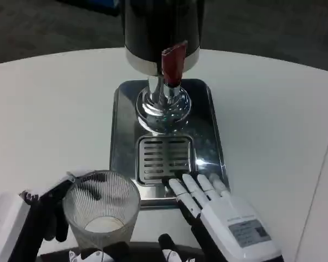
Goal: Grasp the cup under the faucet to collect the drink, then remove the cup.
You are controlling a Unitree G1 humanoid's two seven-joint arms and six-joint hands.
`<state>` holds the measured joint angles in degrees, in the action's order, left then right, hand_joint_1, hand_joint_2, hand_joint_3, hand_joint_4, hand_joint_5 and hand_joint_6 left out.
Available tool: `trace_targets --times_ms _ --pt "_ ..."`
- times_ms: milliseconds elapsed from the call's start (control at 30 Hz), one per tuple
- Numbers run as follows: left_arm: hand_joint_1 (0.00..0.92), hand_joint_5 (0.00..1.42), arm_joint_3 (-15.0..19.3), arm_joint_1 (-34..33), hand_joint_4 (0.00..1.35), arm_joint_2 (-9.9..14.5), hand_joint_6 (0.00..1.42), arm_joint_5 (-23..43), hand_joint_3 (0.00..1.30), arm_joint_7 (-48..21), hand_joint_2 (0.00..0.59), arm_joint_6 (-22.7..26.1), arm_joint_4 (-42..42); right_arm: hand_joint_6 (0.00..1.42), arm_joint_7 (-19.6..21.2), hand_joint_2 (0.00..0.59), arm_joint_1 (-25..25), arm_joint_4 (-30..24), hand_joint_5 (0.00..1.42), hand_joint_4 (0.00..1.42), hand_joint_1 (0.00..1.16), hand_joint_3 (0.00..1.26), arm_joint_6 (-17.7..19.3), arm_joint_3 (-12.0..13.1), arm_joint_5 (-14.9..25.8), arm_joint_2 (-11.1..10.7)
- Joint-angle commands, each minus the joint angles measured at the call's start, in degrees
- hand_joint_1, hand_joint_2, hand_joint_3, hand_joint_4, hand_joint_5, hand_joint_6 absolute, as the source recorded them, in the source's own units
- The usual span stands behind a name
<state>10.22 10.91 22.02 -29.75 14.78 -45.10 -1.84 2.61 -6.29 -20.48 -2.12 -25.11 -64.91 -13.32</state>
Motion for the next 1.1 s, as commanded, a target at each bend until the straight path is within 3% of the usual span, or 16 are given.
trace_targets --times_ms 33,233,567,900,1100 --pt "0.553 1.19 0.24 -1.21 1.00 -0.93 1.30 0.87 0.88 0.83 0.158 0.96 1.47 0.00 0.50 0.474 -1.23 -1.12 0.00 0.00 0.30 0.05 -0.96 -0.07 -0.79 0.45" --pt "0.555 1.19 -0.06 -5.44 1.00 -2.11 1.30 -0.33 0.88 2.21 0.159 4.11 -0.99 0.00 0.47 0.474 -2.16 -2.41 0.00 0.00 0.30 0.05 -3.18 -0.01 -2.83 1.61" --pt "0.551 1.21 -2.65 -17.55 1.00 -1.09 1.30 -5.07 0.88 6.76 0.157 5.84 -9.79 0.00 -0.03 0.474 -5.33 -6.18 0.00 0.00 0.30 0.05 -4.39 0.24 -4.23 1.78" --pt "0.551 1.21 -8.68 -30.11 1.00 1.59 1.30 -11.14 0.88 15.18 0.156 7.82 -24.62 0.00 -0.21 0.474 -7.05 -8.38 0.00 0.00 0.30 0.05 -5.11 0.32 -5.52 2.29" --pt "0.551 1.21 -13.63 -38.82 1.00 1.51 1.30 -12.23 0.88 19.03 0.156 8.50 -35.76 0.00 -0.10 0.474 -6.46 -8.77 0.00 0.00 0.30 0.05 -5.37 0.75 -5.51 3.03"
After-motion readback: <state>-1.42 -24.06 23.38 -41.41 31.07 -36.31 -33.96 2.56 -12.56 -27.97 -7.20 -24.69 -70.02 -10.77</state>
